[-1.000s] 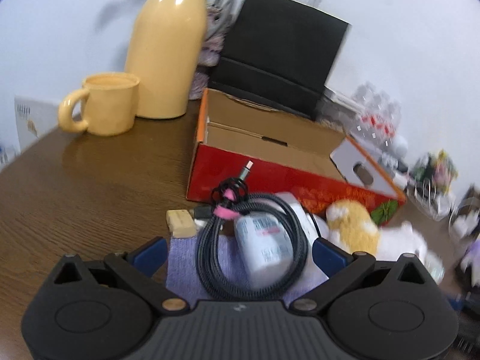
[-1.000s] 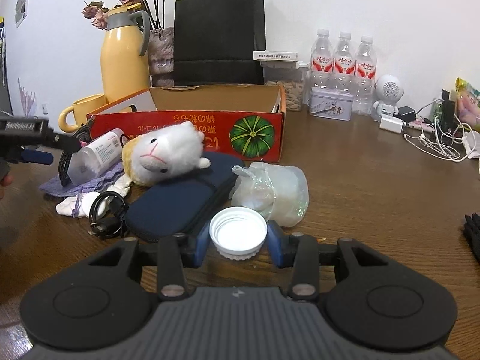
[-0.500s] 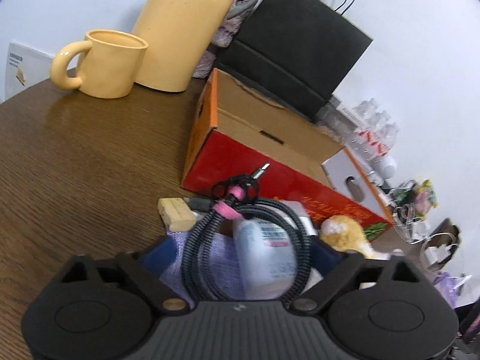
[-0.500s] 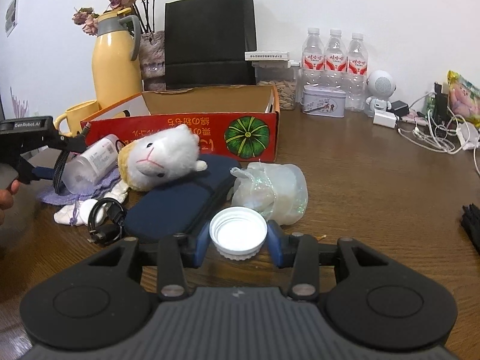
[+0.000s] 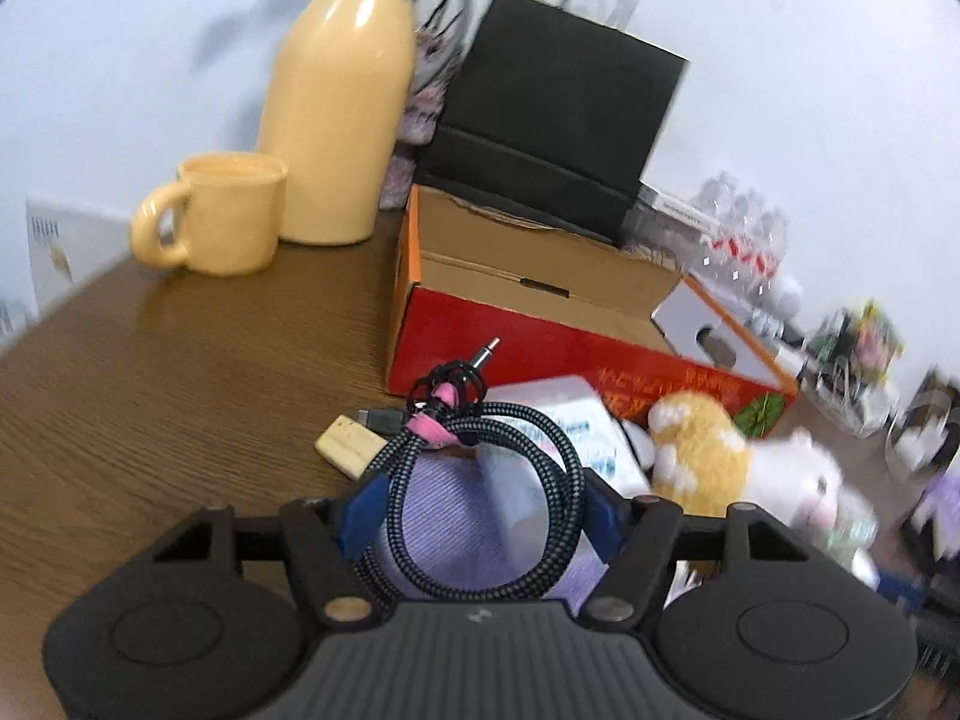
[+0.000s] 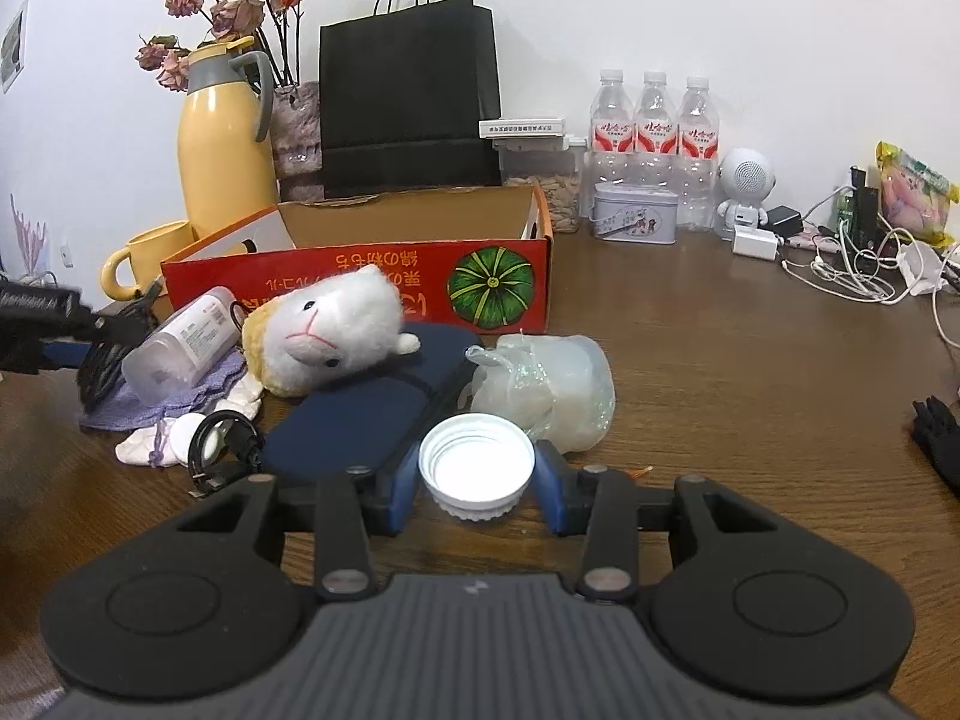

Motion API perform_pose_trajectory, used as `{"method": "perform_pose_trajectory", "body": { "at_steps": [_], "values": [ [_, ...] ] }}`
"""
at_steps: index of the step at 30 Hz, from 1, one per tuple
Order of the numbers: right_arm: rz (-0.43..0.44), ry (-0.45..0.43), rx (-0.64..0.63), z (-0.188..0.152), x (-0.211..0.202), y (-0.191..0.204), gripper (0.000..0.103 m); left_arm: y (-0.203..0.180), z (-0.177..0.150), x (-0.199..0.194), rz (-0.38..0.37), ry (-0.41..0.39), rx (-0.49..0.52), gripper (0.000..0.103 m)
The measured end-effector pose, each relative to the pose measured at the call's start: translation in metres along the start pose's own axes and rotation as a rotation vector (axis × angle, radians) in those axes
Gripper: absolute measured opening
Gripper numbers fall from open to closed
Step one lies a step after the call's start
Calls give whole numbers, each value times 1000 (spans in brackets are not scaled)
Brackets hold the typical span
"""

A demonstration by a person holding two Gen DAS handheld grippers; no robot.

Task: Organize objects
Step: 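Lift the black cable and white lid and carry them over the box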

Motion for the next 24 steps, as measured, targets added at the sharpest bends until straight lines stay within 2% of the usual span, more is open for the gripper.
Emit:
{"method": "perform_pose_trajectory", "body": {
  "at_steps": [5,9,12,14,16,20,23,24],
  "values": [
    [4,-2,1,-1,-1,1,41,-9,-23,-19,141,22,229,66],
    [2,-3,3,-1,-1,1,41,-8,-40,-20,181,72,326,67],
    [1,-4,4,-1,-1,0,41,-5,-39,-29,147,50,309,72],
    [1,-4,4,-1,-1,0,41,-1,-33,-35,151,9,278,93],
    [2,-3,3,-1,-1,0,41,4,-29,-37,175,-12,258,100],
    [4,-2,3,-1,-1,0,41,5,-32,-25,185,76,270,101],
    [10,2,6,-2,-2,1,41,5,-40,-9,185,174,293,103],
    [12,2,5,-2,-2,2,41,7,-41,-8,174,171,279,103]
  ]
}}
Point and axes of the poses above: each gripper's, at about its wrist camera, not at the fingertips, and x roughly the way its jaws point, y to its left, z to its top, the point moved 5 cm from there along x, roughly the way its jaws point, and after that the axes turned 2 degrees about y, right-handed, at the moved point
